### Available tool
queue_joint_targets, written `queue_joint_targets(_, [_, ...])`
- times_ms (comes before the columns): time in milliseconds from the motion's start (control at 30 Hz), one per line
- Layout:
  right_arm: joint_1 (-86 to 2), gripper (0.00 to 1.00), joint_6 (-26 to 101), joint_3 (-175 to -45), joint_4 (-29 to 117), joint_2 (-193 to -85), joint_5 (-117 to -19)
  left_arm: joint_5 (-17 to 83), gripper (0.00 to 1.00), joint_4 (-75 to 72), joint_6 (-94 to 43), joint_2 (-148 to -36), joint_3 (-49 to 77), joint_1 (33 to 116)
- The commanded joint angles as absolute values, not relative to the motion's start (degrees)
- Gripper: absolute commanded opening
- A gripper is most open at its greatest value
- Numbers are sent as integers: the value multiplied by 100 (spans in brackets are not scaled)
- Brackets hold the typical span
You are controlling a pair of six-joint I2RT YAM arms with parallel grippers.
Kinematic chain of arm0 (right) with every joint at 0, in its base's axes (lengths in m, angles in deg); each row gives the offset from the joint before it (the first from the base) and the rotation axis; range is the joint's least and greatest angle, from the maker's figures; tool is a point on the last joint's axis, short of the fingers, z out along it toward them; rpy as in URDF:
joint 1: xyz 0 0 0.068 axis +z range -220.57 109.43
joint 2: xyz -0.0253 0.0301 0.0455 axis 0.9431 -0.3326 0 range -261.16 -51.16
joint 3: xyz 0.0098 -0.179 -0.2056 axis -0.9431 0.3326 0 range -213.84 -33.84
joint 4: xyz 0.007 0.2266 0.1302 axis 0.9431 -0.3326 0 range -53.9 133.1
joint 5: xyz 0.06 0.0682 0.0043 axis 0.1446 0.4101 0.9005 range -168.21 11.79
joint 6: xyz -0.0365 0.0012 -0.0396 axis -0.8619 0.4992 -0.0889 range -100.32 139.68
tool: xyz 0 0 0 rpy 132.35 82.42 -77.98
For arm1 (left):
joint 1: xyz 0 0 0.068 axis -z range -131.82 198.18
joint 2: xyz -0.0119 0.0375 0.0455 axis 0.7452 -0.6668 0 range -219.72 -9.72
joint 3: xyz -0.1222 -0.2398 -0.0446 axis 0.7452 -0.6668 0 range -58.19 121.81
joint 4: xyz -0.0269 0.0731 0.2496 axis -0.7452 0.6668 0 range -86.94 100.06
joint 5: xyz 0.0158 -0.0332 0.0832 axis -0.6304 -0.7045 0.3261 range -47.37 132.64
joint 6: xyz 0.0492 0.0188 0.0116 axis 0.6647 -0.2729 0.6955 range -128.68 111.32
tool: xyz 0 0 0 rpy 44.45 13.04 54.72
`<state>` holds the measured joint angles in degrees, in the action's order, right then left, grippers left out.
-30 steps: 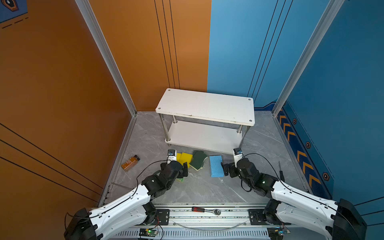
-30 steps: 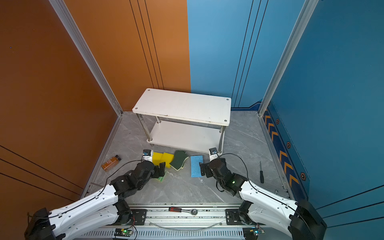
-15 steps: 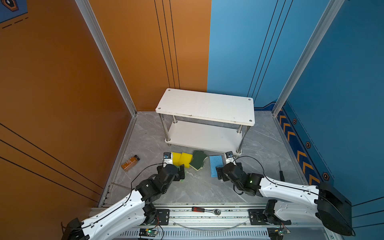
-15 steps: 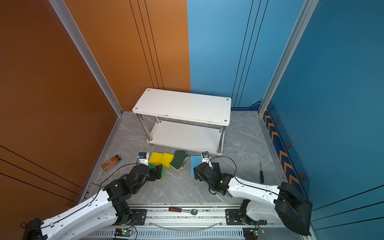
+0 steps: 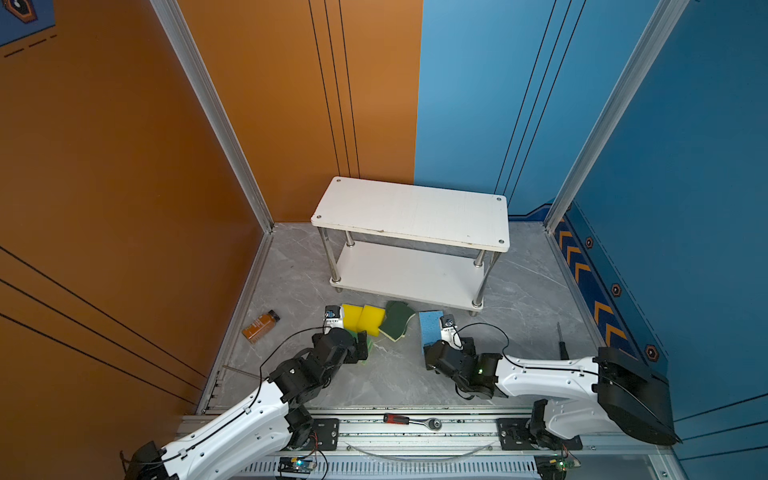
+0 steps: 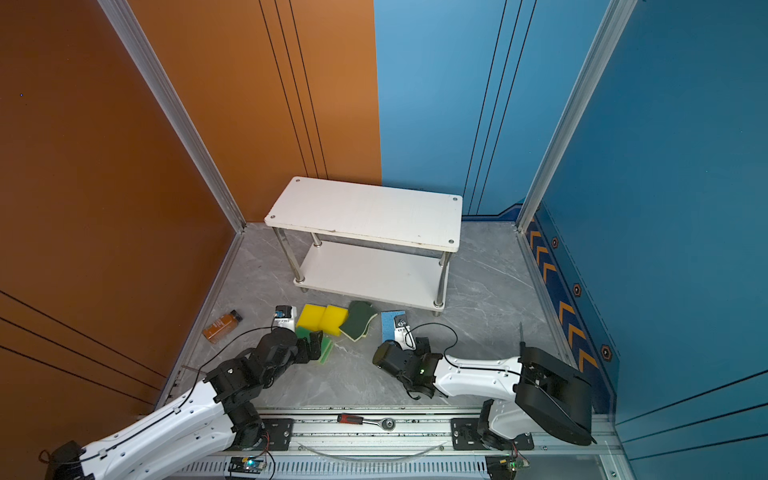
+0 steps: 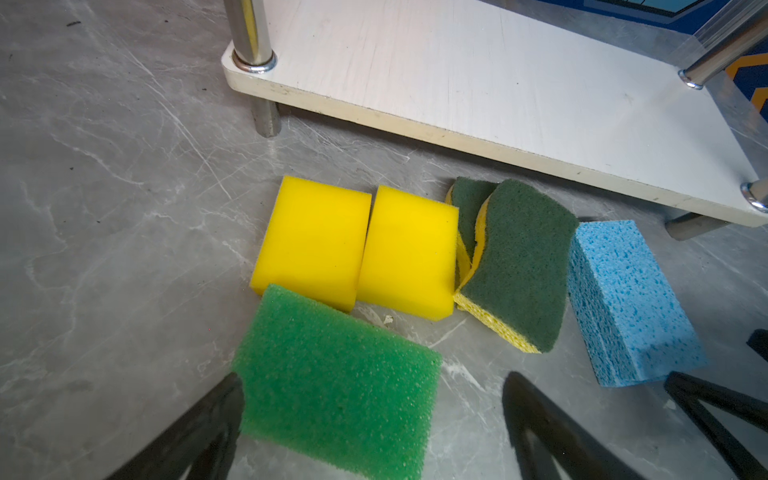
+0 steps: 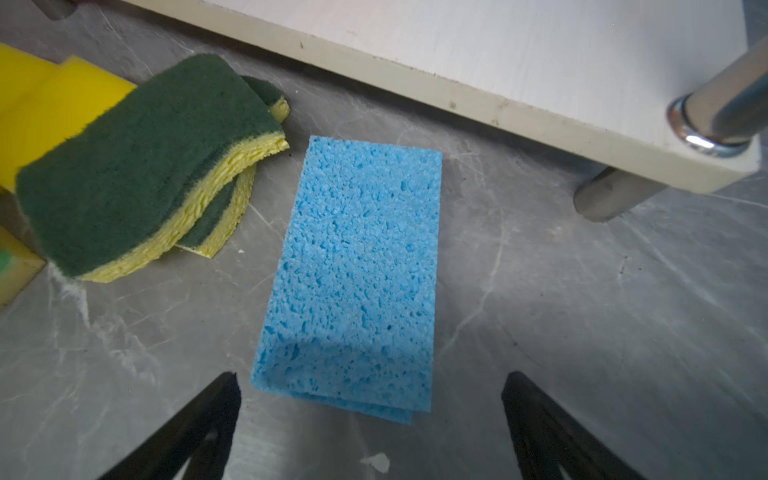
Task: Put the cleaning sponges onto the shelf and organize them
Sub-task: 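Lower the right gripper and close it on the blue sponge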
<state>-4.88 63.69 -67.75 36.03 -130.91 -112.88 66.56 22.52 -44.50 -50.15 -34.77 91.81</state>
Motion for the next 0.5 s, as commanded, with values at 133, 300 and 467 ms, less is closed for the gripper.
queue_joint_targets(133, [-454,97,6670,-7058,3270,-13349,-11671,6492,98,2138,-4347,-5090,-3481,9084])
queue_joint_targets(300, [-468,97,6662,-7067,3322,-13463,-11641,6523,98,2179,-4411,-5091,-3528,9071])
queue_joint_targets(467, [-483,97,6580,-7213,3336,-13647,-11550,6514,98,2169,-4429,-5087,-3595,9051])
